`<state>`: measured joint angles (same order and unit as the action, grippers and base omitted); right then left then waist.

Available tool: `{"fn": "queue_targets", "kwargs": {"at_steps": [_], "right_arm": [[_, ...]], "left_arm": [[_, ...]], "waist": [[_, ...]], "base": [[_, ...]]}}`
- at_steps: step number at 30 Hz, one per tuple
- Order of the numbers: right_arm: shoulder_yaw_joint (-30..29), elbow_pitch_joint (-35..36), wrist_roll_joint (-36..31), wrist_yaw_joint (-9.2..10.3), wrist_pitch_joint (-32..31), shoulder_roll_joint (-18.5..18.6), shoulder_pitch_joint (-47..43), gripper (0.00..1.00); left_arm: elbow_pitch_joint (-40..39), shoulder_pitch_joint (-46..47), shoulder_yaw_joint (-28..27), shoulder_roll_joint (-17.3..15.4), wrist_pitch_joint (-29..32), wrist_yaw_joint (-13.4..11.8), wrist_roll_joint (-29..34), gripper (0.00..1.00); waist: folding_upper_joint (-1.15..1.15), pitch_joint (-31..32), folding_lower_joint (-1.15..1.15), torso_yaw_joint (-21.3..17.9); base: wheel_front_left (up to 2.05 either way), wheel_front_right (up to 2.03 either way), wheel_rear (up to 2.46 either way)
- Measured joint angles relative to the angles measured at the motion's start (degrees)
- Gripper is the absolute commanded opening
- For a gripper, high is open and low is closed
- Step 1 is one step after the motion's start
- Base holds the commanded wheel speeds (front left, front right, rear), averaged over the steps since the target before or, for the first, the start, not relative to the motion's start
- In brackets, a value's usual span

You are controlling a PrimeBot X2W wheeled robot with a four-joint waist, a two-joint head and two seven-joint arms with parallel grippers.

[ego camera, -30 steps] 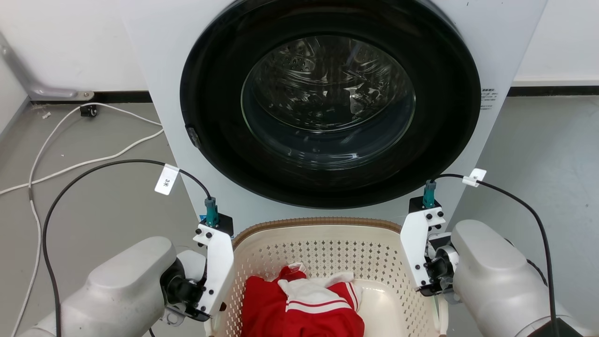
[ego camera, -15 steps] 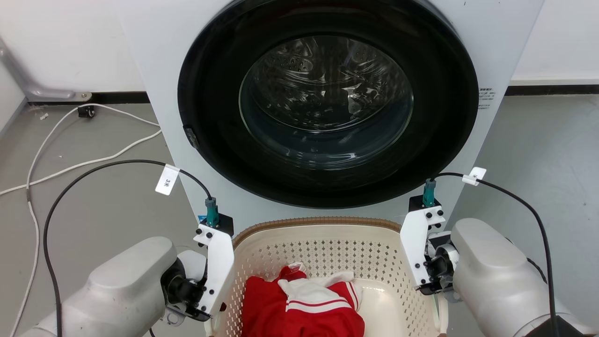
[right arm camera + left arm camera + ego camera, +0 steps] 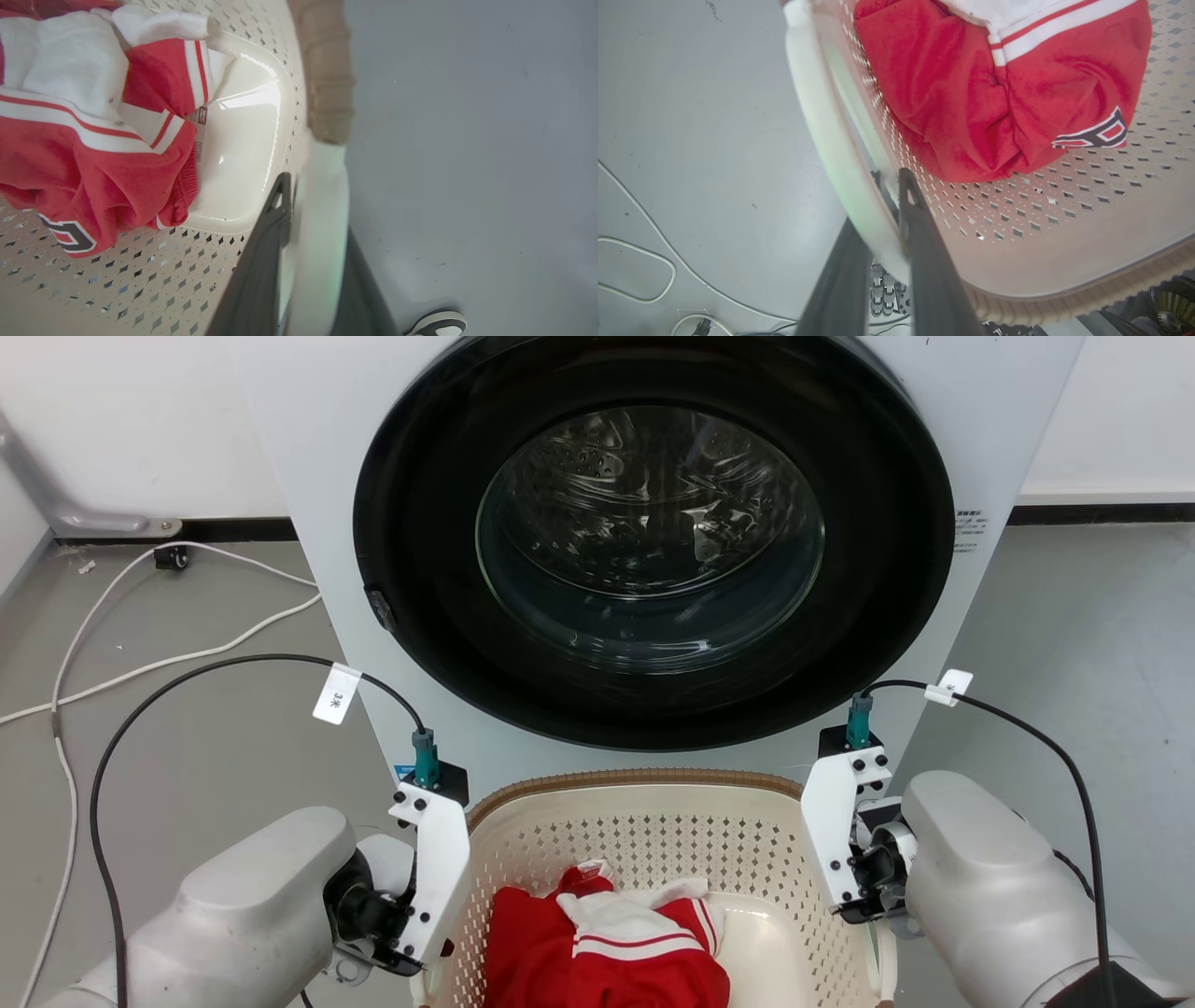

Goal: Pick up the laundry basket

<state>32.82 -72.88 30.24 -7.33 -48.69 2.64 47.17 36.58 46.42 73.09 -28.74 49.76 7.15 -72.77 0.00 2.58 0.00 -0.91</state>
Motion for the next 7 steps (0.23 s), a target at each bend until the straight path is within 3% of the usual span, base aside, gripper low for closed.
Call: {"fn": "queue_targets", "kwargs": {"at_steps": [7], "right_arm": [[0.36, -0.21, 0.34, 0.0, 0.08, 0.0, 0.12, 0.0]], "left_arm": [[-0.04, 0.0, 0.0, 0.01, 0.0, 0.0, 0.0, 0.0]], "waist": [[0.0, 0.08, 0.0, -0.07]], "base": [[0.0, 0.0, 0.0]]}}
